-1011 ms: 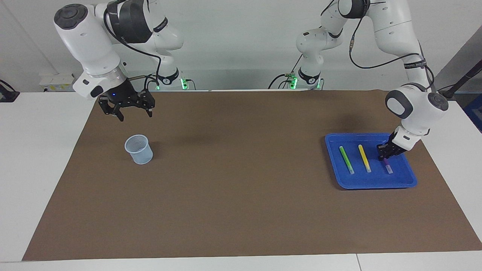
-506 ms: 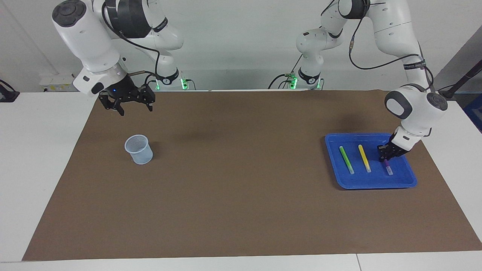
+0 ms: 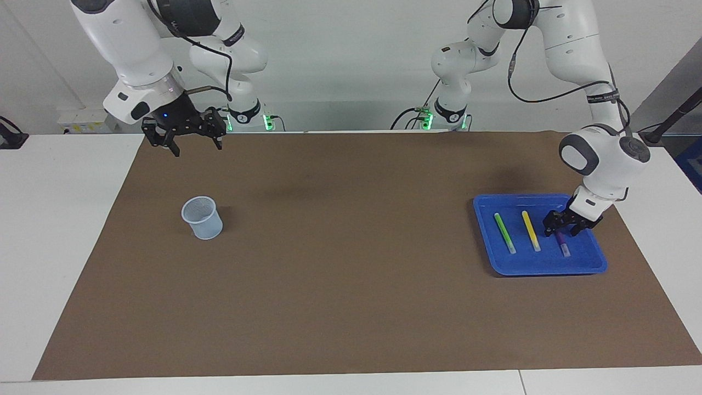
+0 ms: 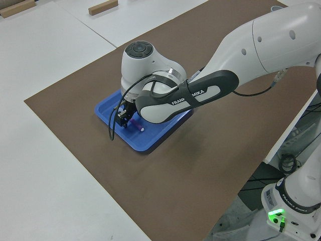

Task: Right arm passes pens to left for tray arrangement
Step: 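Release the purple pen in the tray and raise the left gripper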

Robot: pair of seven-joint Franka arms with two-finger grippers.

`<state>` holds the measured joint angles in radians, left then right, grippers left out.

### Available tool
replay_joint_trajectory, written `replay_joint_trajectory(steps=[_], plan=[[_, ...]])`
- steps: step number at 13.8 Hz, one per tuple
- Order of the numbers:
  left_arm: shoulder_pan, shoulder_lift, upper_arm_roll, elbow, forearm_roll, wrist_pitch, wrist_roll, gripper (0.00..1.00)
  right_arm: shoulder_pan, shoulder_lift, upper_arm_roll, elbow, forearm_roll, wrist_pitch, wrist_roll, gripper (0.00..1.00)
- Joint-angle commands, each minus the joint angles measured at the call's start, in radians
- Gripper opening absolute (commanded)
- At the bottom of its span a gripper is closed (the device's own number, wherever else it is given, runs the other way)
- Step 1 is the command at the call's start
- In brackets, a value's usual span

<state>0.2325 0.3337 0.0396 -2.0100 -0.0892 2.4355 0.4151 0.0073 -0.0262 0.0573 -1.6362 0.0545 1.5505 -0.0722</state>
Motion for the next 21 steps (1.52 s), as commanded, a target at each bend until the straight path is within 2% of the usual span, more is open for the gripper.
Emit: replay_joint_trajectory(steps=[1,7,13,17,21], plan=[[0.005,0.013,-0.009,0.043,0.003,-0.021,-0.002,0.91,-0.010,-0.001,0.004,0.003,0.013,-0.003,-0.004,1.00],[-0.012,0.028,-0.010,0.200,0.003,-0.197,-0.065,1.00,-0.024,-0.001,0.003,0.001,0.013,-0.003,-0.004,1.00],[-0.067,0.027,-0.006,0.364,0.005,-0.372,-0.150,1.00,-0.023,-0.001,0.003,0.001,0.013,-0.003,-0.004,1.00],[-0.120,0.012,-0.003,0.393,0.006,-0.421,-0.249,1.00,-0.024,-0.001,0.003,0.001,0.013,-0.003,-0.004,1.00],[-0.160,0.004,-0.003,0.510,0.011,-0.581,-0.318,1.00,-0.023,-0.001,0.003,0.001,0.013,-0.003,-0.004,1.00]])
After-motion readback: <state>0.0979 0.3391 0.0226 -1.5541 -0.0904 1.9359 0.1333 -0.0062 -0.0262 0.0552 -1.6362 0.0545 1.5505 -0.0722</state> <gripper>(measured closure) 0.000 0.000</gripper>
